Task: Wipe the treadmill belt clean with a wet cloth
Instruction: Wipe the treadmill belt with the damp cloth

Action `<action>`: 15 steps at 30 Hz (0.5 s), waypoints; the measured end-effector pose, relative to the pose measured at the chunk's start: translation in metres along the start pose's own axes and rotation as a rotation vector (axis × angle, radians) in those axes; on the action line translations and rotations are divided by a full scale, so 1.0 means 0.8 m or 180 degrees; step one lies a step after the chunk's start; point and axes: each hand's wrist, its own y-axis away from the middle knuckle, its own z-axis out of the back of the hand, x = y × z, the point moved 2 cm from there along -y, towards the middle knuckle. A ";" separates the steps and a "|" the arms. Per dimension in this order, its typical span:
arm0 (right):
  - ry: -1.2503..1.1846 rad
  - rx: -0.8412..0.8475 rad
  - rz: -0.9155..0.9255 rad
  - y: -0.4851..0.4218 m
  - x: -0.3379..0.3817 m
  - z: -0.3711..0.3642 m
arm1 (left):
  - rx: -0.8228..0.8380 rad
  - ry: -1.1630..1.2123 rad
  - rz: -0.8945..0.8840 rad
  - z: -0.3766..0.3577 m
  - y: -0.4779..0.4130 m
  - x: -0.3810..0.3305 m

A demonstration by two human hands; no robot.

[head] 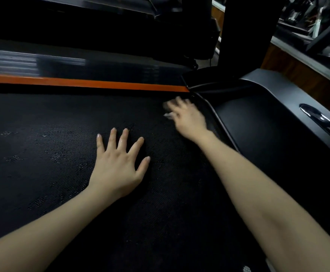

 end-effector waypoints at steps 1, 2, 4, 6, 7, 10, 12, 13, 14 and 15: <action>0.0050 -0.0020 -0.0296 -0.010 -0.022 0.001 | -0.0001 0.0004 0.0006 0.000 0.000 -0.001; 0.0051 -0.0075 -0.0636 -0.018 -0.037 0.001 | 0.0006 -0.0009 0.0022 0.000 0.000 -0.002; -0.0125 -0.0257 -0.1200 -0.028 -0.031 0.000 | 0.0013 -0.0046 0.0045 0.000 -0.002 -0.003; -0.0349 -0.0264 -0.1247 -0.033 0.009 -0.001 | 0.0040 -0.0095 0.0054 0.001 -0.002 -0.005; -0.0377 -0.0213 -0.0977 -0.035 0.035 -0.001 | 0.0053 -0.0126 0.0060 0.000 -0.001 -0.004; -0.0395 0.0003 -0.0223 -0.034 0.072 -0.004 | 0.0052 -0.0135 0.0030 -0.001 0.000 -0.002; -0.0345 0.0062 -0.0131 -0.039 0.040 -0.003 | 0.0040 -0.0092 0.0007 -0.001 0.000 0.001; -0.0262 0.0050 -0.0226 -0.036 0.013 -0.002 | 0.0050 -0.0086 0.0005 -0.001 0.000 0.001; -0.0172 0.0037 -0.0356 -0.033 -0.016 0.000 | 0.0060 -0.0092 0.0004 -0.002 0.000 0.001; -0.0124 0.0040 -0.0485 -0.029 -0.042 0.002 | 0.0063 -0.0104 0.0006 -0.002 0.000 0.001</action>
